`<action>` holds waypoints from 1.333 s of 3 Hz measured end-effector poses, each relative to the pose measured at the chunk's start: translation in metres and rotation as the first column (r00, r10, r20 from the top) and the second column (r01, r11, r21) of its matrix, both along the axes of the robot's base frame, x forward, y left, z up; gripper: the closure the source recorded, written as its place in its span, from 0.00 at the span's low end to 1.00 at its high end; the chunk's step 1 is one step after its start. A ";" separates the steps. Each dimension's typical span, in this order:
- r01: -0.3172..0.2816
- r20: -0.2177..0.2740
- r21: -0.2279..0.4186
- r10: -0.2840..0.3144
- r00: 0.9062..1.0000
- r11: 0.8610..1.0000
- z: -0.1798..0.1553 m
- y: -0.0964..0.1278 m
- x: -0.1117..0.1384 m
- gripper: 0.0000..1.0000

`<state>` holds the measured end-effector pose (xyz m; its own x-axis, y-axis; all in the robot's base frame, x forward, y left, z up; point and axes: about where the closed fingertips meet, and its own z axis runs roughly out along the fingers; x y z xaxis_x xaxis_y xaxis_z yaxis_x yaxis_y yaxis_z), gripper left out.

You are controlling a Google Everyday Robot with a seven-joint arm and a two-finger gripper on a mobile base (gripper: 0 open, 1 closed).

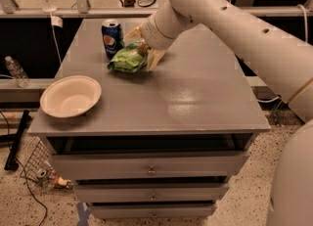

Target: Move green rice chip bag near pepsi can

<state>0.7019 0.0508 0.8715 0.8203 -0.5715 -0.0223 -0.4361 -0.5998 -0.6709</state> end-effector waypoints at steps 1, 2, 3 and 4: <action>-0.002 -0.002 0.000 0.002 1.000 1.000 -0.001 0.001 0.000 0.00; -0.004 -0.002 0.001 0.004 1.000 1.000 -0.001 0.002 0.000 0.00; 0.075 0.015 0.027 -0.075 0.997 0.997 0.009 -0.030 -0.001 0.00; 0.217 0.050 0.056 -0.219 0.974 0.975 0.027 -0.083 -0.006 0.00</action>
Offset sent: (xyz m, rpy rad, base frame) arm -0.0001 0.0010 -0.0013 -0.0003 0.0020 0.0017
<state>0.6958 -0.0321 0.8990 0.6769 -0.7360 -0.0130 -0.5139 -0.4599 -0.7242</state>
